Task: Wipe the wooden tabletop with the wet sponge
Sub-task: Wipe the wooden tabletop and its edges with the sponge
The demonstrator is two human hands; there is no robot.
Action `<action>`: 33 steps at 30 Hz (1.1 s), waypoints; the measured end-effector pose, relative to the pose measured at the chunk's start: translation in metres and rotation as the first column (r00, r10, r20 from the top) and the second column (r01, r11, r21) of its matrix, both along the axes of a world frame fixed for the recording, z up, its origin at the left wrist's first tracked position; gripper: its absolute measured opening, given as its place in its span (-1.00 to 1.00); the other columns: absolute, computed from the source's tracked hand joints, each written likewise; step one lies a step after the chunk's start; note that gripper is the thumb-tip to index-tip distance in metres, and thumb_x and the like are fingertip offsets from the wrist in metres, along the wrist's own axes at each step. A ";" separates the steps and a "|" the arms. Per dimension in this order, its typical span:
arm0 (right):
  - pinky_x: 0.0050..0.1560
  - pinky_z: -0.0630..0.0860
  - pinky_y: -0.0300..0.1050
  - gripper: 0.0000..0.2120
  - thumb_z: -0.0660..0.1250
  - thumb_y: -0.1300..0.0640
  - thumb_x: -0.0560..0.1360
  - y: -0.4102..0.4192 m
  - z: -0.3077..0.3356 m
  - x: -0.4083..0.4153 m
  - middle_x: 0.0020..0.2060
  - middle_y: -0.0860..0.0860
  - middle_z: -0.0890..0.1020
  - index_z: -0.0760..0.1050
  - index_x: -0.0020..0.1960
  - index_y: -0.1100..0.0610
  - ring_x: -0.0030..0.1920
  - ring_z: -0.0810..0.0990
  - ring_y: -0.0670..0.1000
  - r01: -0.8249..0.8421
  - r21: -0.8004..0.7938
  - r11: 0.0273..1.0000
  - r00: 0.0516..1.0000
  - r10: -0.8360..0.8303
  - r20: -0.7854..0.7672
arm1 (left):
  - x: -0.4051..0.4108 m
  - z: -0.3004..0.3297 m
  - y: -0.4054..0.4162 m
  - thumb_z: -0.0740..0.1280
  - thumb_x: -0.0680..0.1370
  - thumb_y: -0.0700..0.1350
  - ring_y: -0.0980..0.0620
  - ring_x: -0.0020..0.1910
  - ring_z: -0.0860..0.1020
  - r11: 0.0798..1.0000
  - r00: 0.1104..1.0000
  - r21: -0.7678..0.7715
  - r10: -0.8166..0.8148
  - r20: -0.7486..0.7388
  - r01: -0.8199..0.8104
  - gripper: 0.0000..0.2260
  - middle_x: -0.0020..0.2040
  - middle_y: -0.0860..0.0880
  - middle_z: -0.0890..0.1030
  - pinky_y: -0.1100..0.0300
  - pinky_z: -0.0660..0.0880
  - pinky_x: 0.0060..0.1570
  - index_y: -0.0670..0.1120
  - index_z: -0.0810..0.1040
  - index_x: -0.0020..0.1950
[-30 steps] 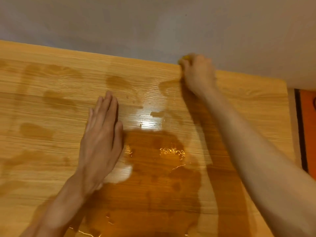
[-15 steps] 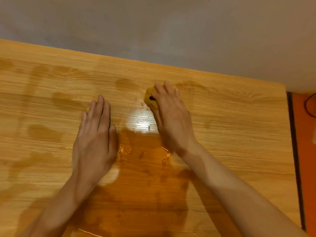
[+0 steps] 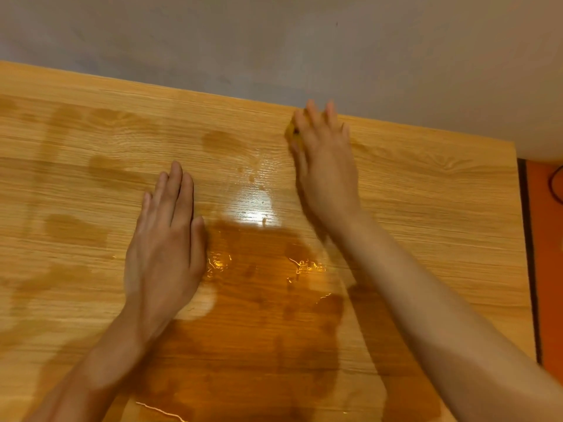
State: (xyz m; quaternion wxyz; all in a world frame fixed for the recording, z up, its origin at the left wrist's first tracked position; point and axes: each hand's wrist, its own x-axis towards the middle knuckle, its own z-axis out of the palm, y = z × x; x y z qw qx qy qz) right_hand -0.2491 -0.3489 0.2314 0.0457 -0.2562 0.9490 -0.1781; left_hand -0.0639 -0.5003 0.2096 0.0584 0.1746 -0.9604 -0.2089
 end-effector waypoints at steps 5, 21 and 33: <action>0.56 -0.09 0.09 -0.53 0.09 0.16 0.67 0.017 -0.006 0.030 0.56 0.05 0.10 0.09 0.56 0.13 0.57 -0.07 0.07 0.037 -0.052 0.998 0.999 -0.038 -0.017 | 0.003 -0.001 0.001 -0.02 0.70 -0.06 0.02 0.65 -0.03 1.000 1.000 -0.012 0.010 0.019 -0.010 -0.50 0.66 -0.09 0.06 0.09 -0.11 0.62 -0.18 0.09 0.63; 0.57 -0.08 0.10 -0.44 0.21 0.29 0.61 0.082 -0.004 0.090 0.55 0.10 0.10 0.08 0.55 0.21 0.57 -0.04 0.10 -0.059 0.020 0.998 0.998 0.059 0.004 | 0.003 0.000 0.002 -0.02 0.70 -0.05 -0.02 0.64 0.02 0.999 1.000 -0.049 0.011 0.024 -0.010 -0.50 0.65 -0.10 0.09 0.05 -0.05 0.61 -0.19 0.11 0.63; 0.56 0.00 0.13 -0.49 0.11 0.19 0.64 0.100 -0.001 0.085 0.55 0.14 0.10 0.06 0.55 0.23 0.56 -0.01 0.14 -0.040 0.088 0.995 0.999 0.041 -0.007 | 0.005 -0.002 0.001 0.00 0.70 -0.05 0.05 0.64 0.01 0.999 1.000 -0.046 0.025 -0.007 -0.025 -0.51 0.65 -0.03 0.09 0.17 -0.10 0.60 -0.12 0.12 0.63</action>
